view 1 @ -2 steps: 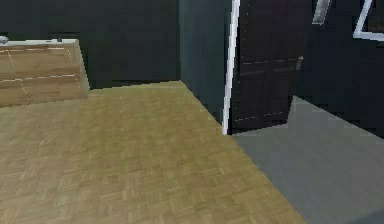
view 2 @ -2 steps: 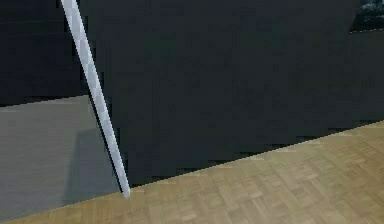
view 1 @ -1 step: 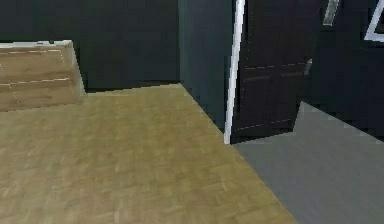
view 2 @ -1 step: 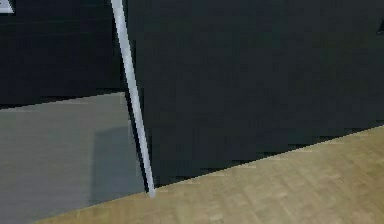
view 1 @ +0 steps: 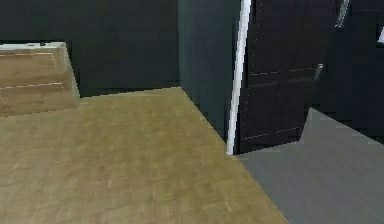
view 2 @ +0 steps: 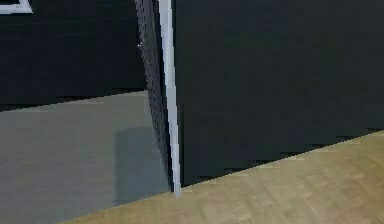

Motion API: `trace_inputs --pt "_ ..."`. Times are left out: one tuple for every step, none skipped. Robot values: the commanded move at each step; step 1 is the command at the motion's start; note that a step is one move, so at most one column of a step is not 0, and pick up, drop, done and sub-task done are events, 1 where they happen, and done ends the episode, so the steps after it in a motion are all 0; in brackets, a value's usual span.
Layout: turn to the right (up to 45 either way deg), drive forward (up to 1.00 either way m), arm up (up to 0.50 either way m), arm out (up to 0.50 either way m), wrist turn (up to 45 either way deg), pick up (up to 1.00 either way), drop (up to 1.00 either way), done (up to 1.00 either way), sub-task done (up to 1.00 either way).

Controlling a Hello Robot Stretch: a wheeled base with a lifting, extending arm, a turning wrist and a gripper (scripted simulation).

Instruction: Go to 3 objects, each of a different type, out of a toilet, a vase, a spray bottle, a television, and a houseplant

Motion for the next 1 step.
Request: trace_inputs --pt "39.0 0.0 0.0 0.0 0.0 0.0 0.0 0.0 0.0"
